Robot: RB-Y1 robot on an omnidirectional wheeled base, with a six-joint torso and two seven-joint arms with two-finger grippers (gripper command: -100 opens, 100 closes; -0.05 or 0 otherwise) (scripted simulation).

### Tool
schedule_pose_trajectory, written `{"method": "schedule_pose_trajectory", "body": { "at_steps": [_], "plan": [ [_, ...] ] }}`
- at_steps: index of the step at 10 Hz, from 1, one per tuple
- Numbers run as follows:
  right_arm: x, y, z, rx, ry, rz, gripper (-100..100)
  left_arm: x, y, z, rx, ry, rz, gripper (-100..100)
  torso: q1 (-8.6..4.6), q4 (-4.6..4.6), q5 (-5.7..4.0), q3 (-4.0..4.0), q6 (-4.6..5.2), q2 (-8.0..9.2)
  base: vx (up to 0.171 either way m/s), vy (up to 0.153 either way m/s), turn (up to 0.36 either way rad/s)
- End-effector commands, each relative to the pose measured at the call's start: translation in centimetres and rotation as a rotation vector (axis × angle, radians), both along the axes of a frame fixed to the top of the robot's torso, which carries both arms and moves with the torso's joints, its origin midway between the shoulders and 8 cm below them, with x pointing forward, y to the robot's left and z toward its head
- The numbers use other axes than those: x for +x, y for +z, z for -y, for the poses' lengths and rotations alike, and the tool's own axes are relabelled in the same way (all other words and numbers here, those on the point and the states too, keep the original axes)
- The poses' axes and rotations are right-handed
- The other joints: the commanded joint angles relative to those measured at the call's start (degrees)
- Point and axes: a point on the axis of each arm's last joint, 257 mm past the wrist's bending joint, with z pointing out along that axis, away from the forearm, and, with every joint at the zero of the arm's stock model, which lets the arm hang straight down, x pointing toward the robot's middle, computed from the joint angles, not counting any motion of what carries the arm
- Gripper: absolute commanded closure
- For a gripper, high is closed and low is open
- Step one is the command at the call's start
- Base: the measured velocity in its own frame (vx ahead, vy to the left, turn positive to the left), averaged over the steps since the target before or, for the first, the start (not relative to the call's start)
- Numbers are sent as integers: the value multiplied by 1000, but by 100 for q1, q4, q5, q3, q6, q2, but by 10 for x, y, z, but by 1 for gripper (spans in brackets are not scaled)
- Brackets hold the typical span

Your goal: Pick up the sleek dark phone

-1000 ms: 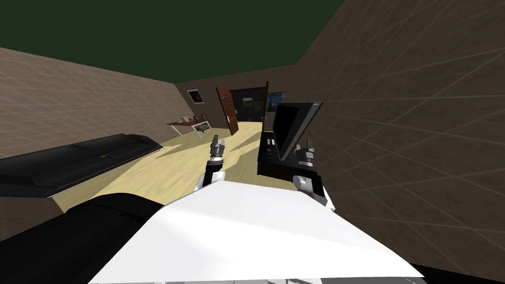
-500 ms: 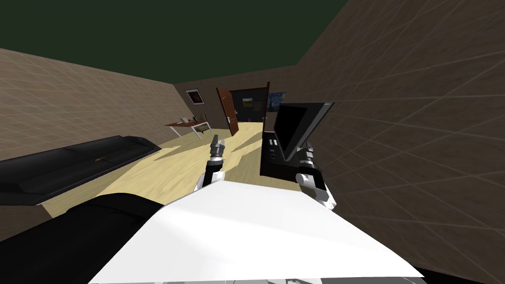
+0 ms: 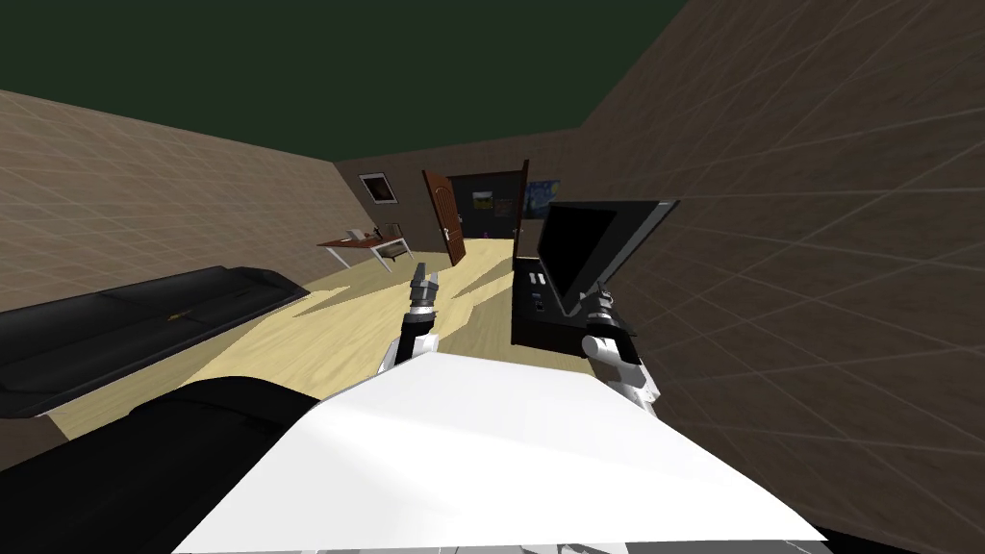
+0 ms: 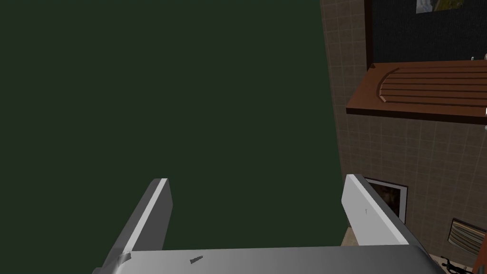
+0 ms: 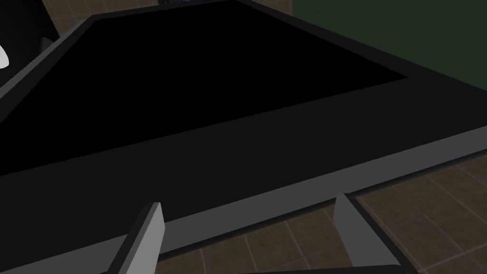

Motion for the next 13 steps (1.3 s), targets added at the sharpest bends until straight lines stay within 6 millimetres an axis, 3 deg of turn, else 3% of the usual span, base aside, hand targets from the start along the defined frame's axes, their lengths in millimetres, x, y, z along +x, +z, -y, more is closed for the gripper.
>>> {"method": "schedule_pose_trajectory", "body": {
  "at_steps": [1,2,5,6,7,8,10,11,13],
  "plan": [
    [6,-18,7,30,-6,-53,-100,0,0,0,0,0,0,0,0,0,0,0,0,0,54,119,-30],
    [9,-31,23,70,-23,-82,-100,0,0,0,0,0,0,0,-4,-1,0,-1,0,0,65,144,-33],
    [12,-64,40,131,-41,-177,-100,0,0,0,0,0,0,0,-7,0,-1,0,0,0,49,107,-31],
    [11,-82,57,177,-65,-212,-100,0,0,0,0,0,0,0,-16,-1,-2,-1,0,-1,108,108,-37],
    [11,-89,55,185,-62,-240,-100,0,0,0,0,0,0,0,-10,-4,-2,-10,0,-17,86,97,-28],
    [9,-106,71,235,-85,-279,-100,0,0,0,0,0,0,0,-14,-4,-2,-8,0,-12,81,128,-35],
    [8,-115,70,243,-85,-304,-100,0,0,0,0,0,0,0,-15,-3,-2,-5,0,-7,49,58,-17],
    [3,-137,85,298,-112,-354,-100,0,0,0,0,0,0,0,-36,0,-6,1,0,4,74,48,-30],
    [-2,-155,95,355,-128,-407,-100,0,0,0,0,0,0,0,-29,-3,-5,-7,0,-12,117,76,-35]
  ]
}}
